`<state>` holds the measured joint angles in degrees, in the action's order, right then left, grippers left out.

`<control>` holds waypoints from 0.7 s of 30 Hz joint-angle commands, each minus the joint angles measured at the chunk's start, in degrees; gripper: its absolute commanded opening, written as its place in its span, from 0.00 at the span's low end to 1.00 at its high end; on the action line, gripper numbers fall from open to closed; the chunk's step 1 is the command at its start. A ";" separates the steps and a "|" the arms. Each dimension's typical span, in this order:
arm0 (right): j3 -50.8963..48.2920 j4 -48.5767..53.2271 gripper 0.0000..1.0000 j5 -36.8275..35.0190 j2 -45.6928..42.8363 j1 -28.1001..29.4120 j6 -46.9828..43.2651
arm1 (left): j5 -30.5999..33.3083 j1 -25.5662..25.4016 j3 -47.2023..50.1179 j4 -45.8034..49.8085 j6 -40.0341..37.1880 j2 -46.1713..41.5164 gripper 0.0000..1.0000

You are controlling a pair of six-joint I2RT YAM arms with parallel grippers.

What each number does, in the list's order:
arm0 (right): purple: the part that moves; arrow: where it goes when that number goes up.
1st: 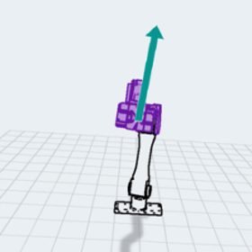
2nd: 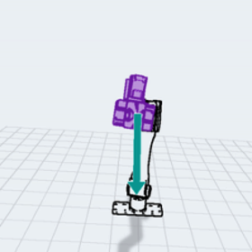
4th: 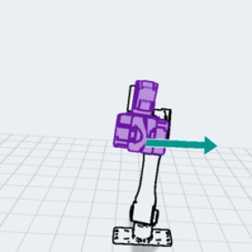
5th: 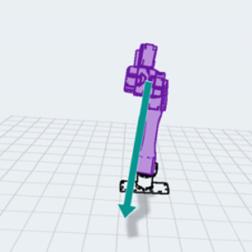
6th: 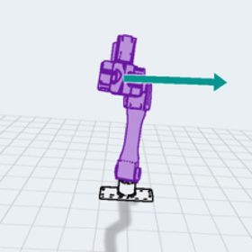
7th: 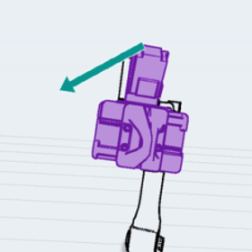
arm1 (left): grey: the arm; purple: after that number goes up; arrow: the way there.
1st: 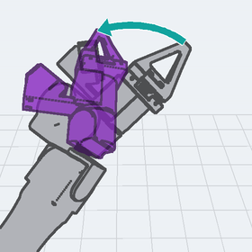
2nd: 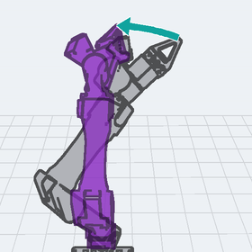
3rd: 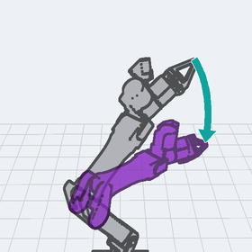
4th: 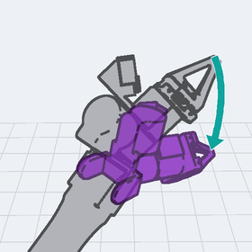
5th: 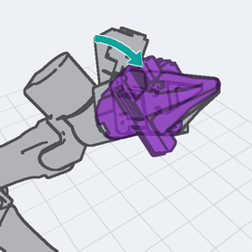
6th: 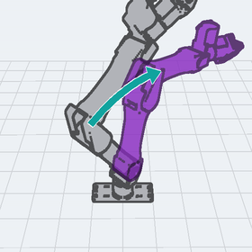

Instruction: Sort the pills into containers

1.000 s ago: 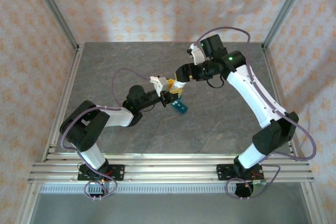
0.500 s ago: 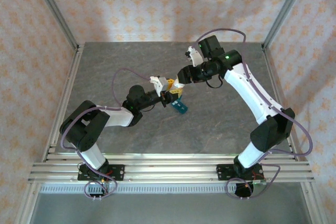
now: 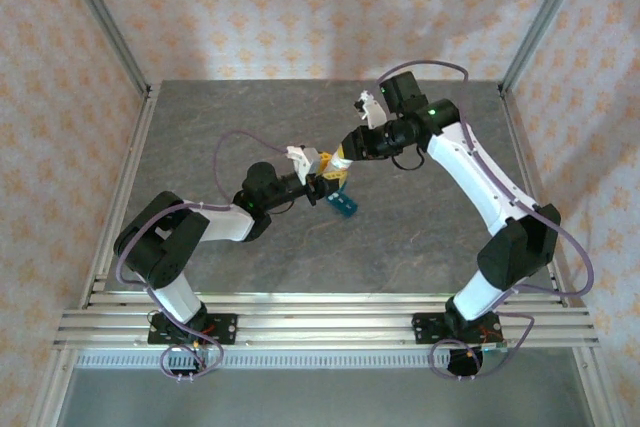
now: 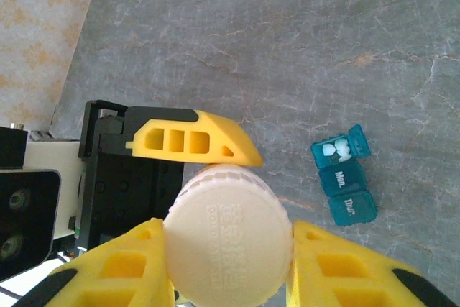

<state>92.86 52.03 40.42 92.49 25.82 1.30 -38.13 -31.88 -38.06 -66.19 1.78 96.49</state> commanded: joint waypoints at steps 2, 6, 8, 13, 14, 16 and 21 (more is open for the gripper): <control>-4.15 -4.18 0.30 0.46 -1.42 0.63 8.36 | -0.64 -0.56 -1.39 -6.18 0.42 -1.39 0.00; -7.00 -7.24 0.30 -2.34 -2.26 1.56 17.09 | -0.64 -0.60 -1.49 -6.21 0.50 -1.15 0.00; -7.96 -7.67 0.30 -4.38 -2.63 2.80 19.46 | -0.63 -0.60 -1.57 -6.27 0.61 -1.06 0.00; -10.28 -9.56 0.29 -7.25 -3.78 4.91 23.16 | -0.57 -0.59 -1.64 -6.18 0.68 -1.02 0.00; -10.47 -9.72 0.29 -7.24 -3.93 5.02 23.36 | -0.56 -0.61 -1.66 -6.21 0.67 -0.98 0.00; -10.60 -9.94 0.30 -7.41 -4.16 5.12 23.64 | -0.59 -0.55 -1.66 -6.22 0.77 -0.95 0.00; -9.08 -8.92 0.36 -8.56 -4.17 5.08 22.88 | -0.58 -0.63 -1.66 -6.18 0.77 -0.88 0.00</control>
<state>83.85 41.91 31.53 87.92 29.10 22.96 -37.41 -31.81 -37.87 -63.18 2.15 96.49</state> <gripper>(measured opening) 0.340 0.432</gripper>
